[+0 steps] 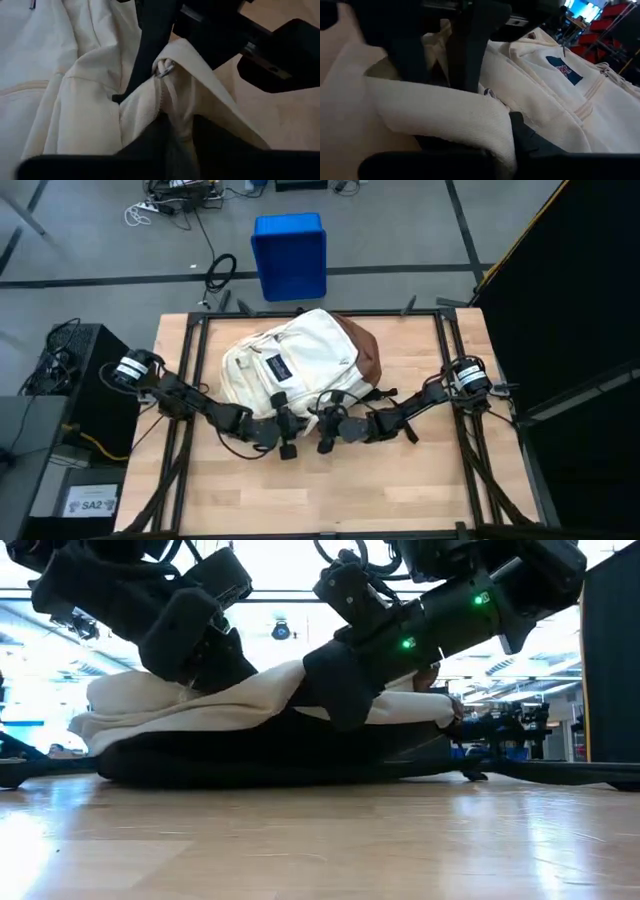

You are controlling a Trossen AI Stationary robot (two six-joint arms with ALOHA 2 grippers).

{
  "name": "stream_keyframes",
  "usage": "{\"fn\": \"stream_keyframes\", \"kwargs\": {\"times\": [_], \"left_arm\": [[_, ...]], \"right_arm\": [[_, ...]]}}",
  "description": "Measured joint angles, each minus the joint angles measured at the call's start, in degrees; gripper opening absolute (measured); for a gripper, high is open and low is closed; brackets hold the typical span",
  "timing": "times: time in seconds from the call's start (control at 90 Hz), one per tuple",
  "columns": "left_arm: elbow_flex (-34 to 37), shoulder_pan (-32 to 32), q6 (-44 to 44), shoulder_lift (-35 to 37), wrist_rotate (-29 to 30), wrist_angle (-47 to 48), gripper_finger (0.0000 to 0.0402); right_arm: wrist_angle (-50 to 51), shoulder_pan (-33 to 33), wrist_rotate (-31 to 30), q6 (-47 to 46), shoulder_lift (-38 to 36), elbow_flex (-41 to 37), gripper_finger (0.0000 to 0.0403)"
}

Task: Unpack backpack
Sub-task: Close the white backpack

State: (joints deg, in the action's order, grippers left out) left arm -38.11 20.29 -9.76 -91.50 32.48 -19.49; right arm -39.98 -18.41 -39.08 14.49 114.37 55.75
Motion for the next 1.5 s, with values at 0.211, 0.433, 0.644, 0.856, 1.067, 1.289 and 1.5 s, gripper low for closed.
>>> {"fn": "stream_keyframes", "kwargs": {"times": [0.211,0.433,0.644,0.856,1.067,1.289,1.5], "left_arm": [[0.0,0.4,1.4,0.7,-3.3,-0.1,0.0002],[-1.7,2.1,1.9,6.1,-3.6,8.0,0.0000],[-5.0,3.2,1.9,8.3,-2.7,18.4,0.0000],[-6.7,4.0,0.7,8.4,-3.5,25.2,0.0001],[-10.9,4.7,-1.0,9.1,-3.7,36.9,0.0001],[-11.0,4.8,0.2,8.5,-5.2,30.2,0.0001],[-10.5,3.7,2.1,4.1,-5.8,24.3,0.0009]], "right_arm": [[3.5,-1.1,-3.7,1.9,0.0,0.3,0.0004],[7.4,-2.2,-7.8,2.6,-0.2,0.4,0.0010],[11.6,-2.7,-8.5,2.6,-0.3,0.4,0.0009],[13.9,-3.7,-10.6,2.7,-0.3,0.3,0.0028],[19.2,-5.1,-16.3,2.8,-0.3,0.3,0.0051],[14.6,-5.9,-16.4,0.9,-0.3,0.2,0.0032],[5.9,-5.5,-14.9,0.8,-0.3,0.2,0.0009]]}}
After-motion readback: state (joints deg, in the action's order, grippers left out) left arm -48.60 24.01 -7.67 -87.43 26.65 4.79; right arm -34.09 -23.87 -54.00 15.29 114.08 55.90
